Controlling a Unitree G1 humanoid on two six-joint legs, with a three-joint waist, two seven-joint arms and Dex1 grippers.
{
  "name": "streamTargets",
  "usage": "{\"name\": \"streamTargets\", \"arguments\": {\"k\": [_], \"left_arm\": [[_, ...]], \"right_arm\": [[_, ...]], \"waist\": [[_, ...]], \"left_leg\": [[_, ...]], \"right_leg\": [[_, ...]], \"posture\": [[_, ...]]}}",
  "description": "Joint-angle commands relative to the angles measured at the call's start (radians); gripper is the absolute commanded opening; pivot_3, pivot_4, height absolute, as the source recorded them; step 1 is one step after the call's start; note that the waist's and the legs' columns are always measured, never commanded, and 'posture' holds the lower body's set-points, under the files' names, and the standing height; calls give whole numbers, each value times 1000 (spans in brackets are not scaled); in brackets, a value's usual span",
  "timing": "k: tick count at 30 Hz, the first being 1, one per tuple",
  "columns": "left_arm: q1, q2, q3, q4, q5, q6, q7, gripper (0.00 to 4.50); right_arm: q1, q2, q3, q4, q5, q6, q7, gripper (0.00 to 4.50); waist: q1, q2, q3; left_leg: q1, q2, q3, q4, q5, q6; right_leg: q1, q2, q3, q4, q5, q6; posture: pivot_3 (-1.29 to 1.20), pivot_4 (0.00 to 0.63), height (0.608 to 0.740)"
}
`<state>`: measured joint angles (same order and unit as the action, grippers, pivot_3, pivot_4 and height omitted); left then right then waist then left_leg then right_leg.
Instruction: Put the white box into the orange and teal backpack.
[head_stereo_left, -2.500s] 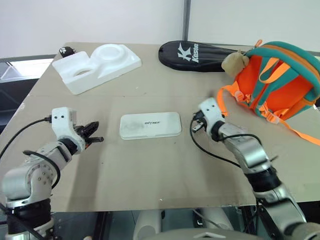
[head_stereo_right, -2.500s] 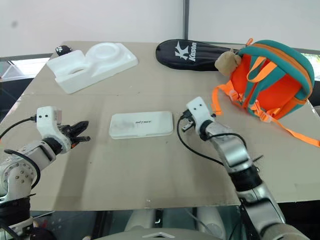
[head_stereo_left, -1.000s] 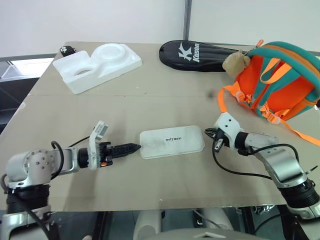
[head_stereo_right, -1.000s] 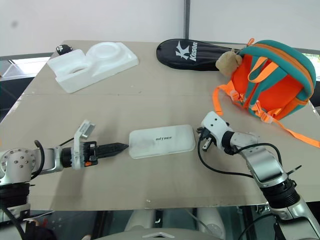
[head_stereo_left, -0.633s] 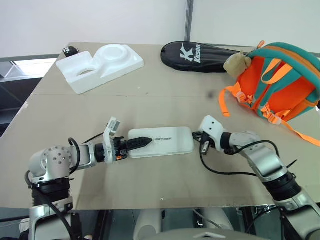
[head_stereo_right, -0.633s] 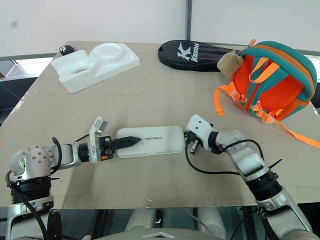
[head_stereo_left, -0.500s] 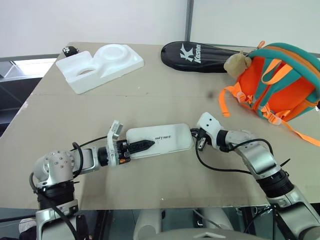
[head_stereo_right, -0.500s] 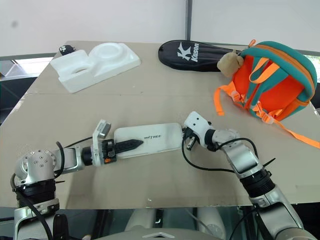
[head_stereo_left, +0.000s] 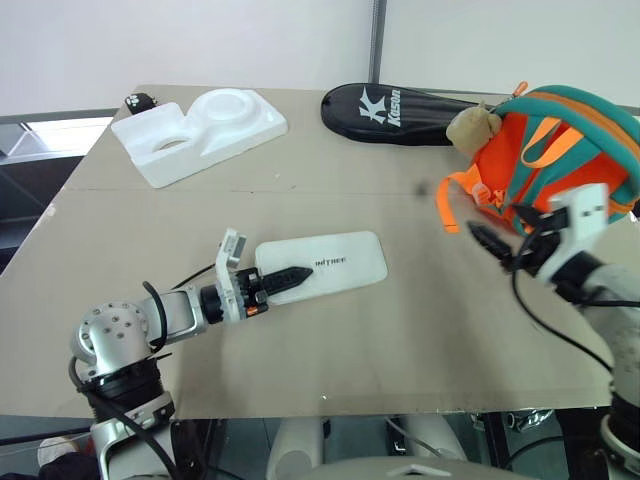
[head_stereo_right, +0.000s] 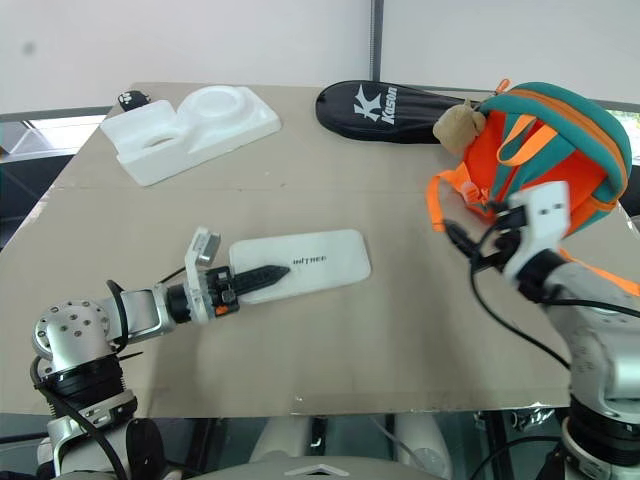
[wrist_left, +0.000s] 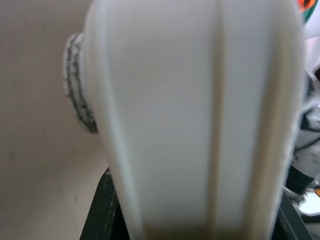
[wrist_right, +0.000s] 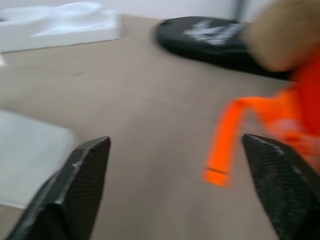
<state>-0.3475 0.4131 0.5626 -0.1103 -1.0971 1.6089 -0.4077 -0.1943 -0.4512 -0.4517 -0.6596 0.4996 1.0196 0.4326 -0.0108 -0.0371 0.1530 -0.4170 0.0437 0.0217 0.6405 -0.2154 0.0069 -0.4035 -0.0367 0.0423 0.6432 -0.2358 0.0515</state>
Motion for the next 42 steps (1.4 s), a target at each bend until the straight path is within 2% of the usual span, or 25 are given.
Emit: {"name": "streamTargets", "arguments": {"k": [1,5,9,13,14,15,16,18,19,22,23,26,31,35,39,42], "left_arm": [[-68,-35,62,-11,-80,-3,38,1119],[-102,-37,42,10,-112,6,59,1119],[-111,-43,42,19,-123,-4,81,1119],[-110,-61,69,-7,-172,-30,118,1119],[-105,-63,76,-17,-188,-36,127,1119],[-97,-61,79,-25,-201,-43,137,1119],[-86,-59,81,-35,-210,-51,148,1119],[-65,-54,77,-48,-224,-67,167,1119],[-53,-52,69,-60,-224,-76,173,1119],[-14,-60,50,-105,-226,-129,196,1119],[-6,-62,47,-112,-217,-153,202,1119],[7,-55,37,-118,-150,-268,203,1119],[11,-26,27,-74,-13,-486,169,1119],[11,-4,38,-38,40,-588,166,1119],[43,12,73,-26,70,-659,186,1119],[76,29,97,-42,60,-679,190,1119]], "right_arm": [[-80,-22,-96,-13,15,138,-126,4500],[-257,2,-112,152,-42,188,-273,4500],[-376,17,-28,333,-71,44,-267,4500],[-496,13,62,609,-168,-174,-271,4500],[-518,10,78,658,-183,-226,-260,3988],[-532,3,97,700,-201,-277,-249,3702],[-541,-6,119,740,-224,-332,-235,3141],[-546,-17,147,784,-247,-404,-212,2173],[-548,-20,158,798,-254,-427,-205,1863],[-573,-18,197,855,-276,-546,-161,426],[-584,-16,207,870,-277,-579,-144,75],[-624,2,239,852,-223,-660,-16,75],[-657,37,280,723,-51,-618,215,75],[-666,36,317,627,38,-546,310,75],[-653,31,340,464,192,-404,362,75],[-603,-20,383,387,219,-327,397,75]], "waist": [[-4,0,0],[-7,1,0],[-6,1,1],[-7,1,1],[-7,1,1],[-6,1,1],[-5,1,1],[-4,1,1],[-4,1,1],[-7,1,1],[-8,1,1],[-9,4,2],[-15,5,3],[-14,5,3],[-9,5,4],[-1,5,4]], "left_leg": [[0,0,0,0,0,0],[0,-1,1,0,0,0],[0,-1,1,-3,0,0],[-3,-1,2,-4,0,0],[-4,-1,2,-4,0,0],[-6,-1,1,-4,0,0],[-8,-1,1,-4,0,0],[-10,-1,0,-4,0,0],[-11,-1,0,-4,0,0],[-11,-1,1,-3,0,0],[-11,-1,1,-3,0,0],[-10,-1,0,-3,0,0],[-9,-1,0,-3,0,0],[-13,0,0,-3,0,0],[-15,0,0,-4,0,0],[-15,0,0,-4,0,0]], "right_leg": [[0,0,0,0,0,0],[-1,0,2,0,0,0],[-1,1,2,-1,2,3],[-4,1,3,-1,2,4],[-5,1,2,-1,2,4],[-6,0,2,-1,2,4],[-9,0,2,-1,2,4],[-10,0,1,-2,2,4],[-10,0,1,-2,2,4],[-10,-1,1,-2,3,4],[-10,-1,1,-2,3,4],[-10,0,1,-1,3,4],[-10,1,1,-1,3,4],[-11,0,0,-3,3,4],[-12,0,0,-2,3,4],[-12,-1,-1,-3,3,4]], "posture": [[0,150,740],[0,150,740],[0,150,740],[0,150,740],[0,150,740],[0,150,740],[0,150,740],[0,150,740],[0,150,740],[0,150,740],[0,150,740],[0,150,740],[0,150,740],[0,150,740],[0,150,740],[0,150,740]]}}
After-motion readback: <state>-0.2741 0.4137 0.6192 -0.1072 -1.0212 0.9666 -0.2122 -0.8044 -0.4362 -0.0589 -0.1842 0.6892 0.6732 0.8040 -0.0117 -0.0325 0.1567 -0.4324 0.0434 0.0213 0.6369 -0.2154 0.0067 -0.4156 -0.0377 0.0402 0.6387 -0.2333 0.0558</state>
